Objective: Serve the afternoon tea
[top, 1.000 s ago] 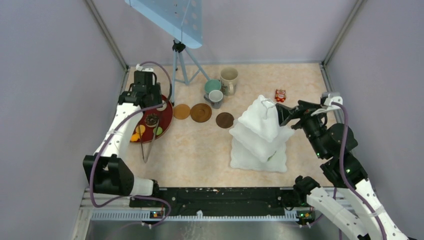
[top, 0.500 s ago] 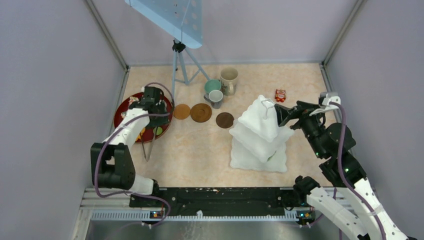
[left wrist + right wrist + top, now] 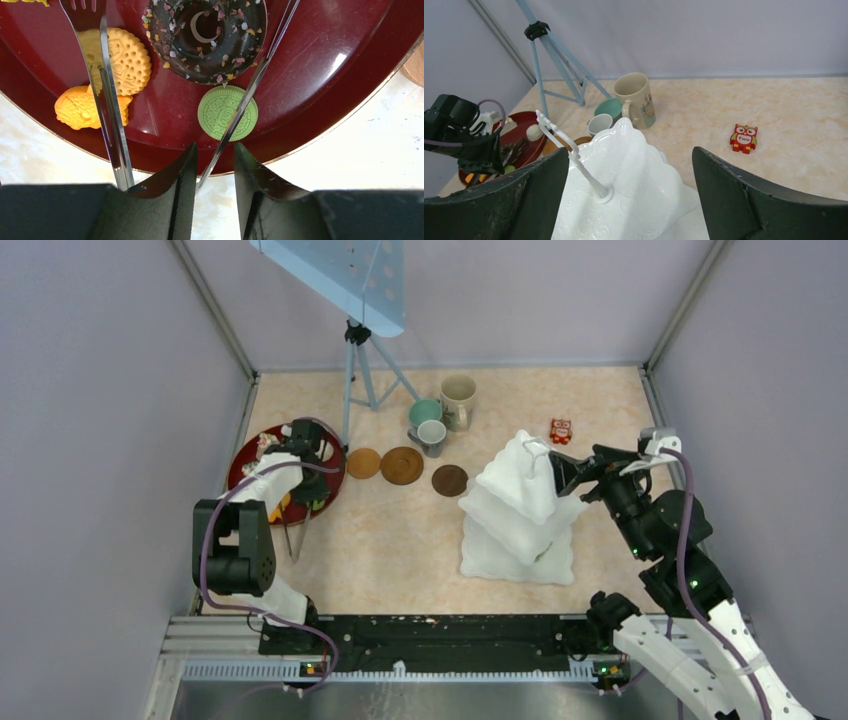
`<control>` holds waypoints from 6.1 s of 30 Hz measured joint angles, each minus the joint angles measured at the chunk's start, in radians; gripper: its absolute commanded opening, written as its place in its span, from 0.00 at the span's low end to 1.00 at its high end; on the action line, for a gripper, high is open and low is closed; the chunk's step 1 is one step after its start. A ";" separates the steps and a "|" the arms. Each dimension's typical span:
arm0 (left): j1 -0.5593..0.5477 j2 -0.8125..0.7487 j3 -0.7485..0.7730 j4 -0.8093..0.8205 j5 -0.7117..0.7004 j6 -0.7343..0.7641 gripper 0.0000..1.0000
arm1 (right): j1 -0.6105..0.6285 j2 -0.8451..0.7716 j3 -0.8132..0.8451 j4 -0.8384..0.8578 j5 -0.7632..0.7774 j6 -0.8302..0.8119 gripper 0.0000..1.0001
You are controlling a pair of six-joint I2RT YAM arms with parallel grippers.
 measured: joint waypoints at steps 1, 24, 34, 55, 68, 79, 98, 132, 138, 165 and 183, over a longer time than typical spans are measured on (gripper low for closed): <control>0.000 0.000 0.000 0.000 -0.002 -0.001 0.33 | 0.000 0.000 -0.002 -0.003 0.000 0.000 0.91; -0.156 -0.154 -0.011 -0.052 -0.015 -0.051 0.00 | 0.000 -0.005 -0.013 0.000 -0.004 0.001 0.91; -0.600 -0.130 0.013 -0.010 -0.069 -0.248 0.00 | 0.000 -0.005 -0.013 0.000 -0.004 0.001 0.91; -0.772 -0.215 -0.151 0.200 0.042 -0.369 0.98 | 0.000 -0.005 -0.013 -0.004 -0.051 0.022 0.91; -1.064 -0.351 -0.284 0.157 -0.283 -0.566 0.99 | 0.000 -0.031 -0.013 -0.016 -0.073 0.060 0.90; -1.196 -0.068 -0.305 0.086 -0.578 -0.913 0.99 | 0.000 -0.069 -0.031 -0.032 -0.102 0.074 0.90; -1.067 -0.009 -0.440 0.564 -0.726 -0.697 0.94 | 0.000 -0.068 -0.048 -0.032 -0.121 0.084 0.90; -1.003 -0.225 -0.314 0.252 -0.592 -0.609 0.62 | 0.000 -0.071 -0.060 -0.031 -0.119 0.077 0.89; -0.959 -0.364 -0.203 0.101 -0.491 -0.516 0.61 | 0.000 -0.080 -0.060 -0.033 -0.119 0.077 0.89; -0.080 -0.321 0.158 -0.155 0.003 0.029 0.57 | 0.000 -0.085 -0.057 -0.098 -0.131 0.113 0.90; 0.004 -0.051 0.237 -0.042 0.113 0.132 0.60 | 0.000 -0.074 -0.055 -0.099 -0.094 0.086 0.90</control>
